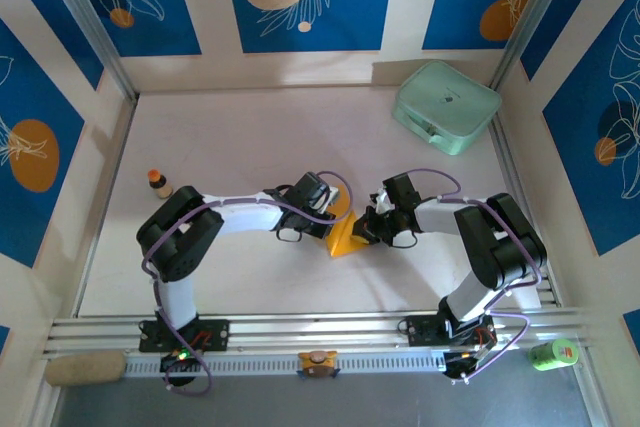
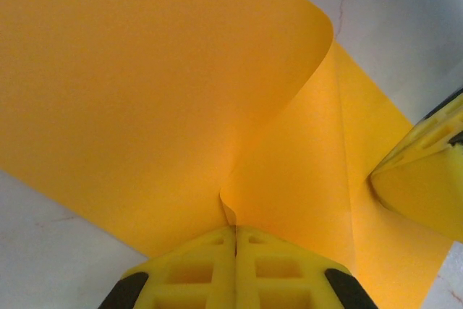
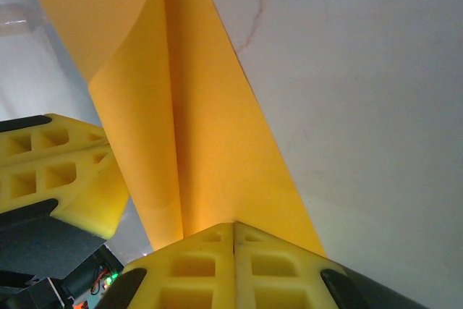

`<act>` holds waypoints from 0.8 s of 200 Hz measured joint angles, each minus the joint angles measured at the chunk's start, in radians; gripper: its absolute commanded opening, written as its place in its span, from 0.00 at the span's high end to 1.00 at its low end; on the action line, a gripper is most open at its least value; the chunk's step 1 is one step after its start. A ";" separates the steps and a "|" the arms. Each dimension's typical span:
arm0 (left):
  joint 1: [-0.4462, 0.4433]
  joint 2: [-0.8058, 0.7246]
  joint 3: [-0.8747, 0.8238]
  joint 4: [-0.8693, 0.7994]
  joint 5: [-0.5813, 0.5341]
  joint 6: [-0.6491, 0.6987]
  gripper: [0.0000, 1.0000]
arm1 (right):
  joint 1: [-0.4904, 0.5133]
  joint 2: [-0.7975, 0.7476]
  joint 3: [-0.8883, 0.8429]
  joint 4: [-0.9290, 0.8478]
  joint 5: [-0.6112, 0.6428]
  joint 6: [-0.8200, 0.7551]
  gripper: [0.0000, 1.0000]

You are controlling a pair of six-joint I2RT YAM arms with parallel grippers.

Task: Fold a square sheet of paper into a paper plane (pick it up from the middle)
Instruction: Fold the triangle a second time at the center of the table.

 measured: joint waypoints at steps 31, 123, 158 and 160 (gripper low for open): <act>0.000 0.000 0.000 0.001 0.000 0.000 1.00 | -0.001 0.000 0.000 0.000 -0.002 0.000 0.96; 0.000 0.000 0.000 0.019 0.000 0.000 1.00 | -0.002 0.000 0.000 0.000 -0.002 0.000 0.96; 0.000 0.000 0.000 0.018 -0.001 0.000 1.00 | -0.002 0.000 0.000 0.000 -0.002 0.000 0.96; 0.000 0.000 0.000 0.018 -0.001 0.000 1.00 | -0.002 0.000 0.000 0.000 -0.002 0.000 0.96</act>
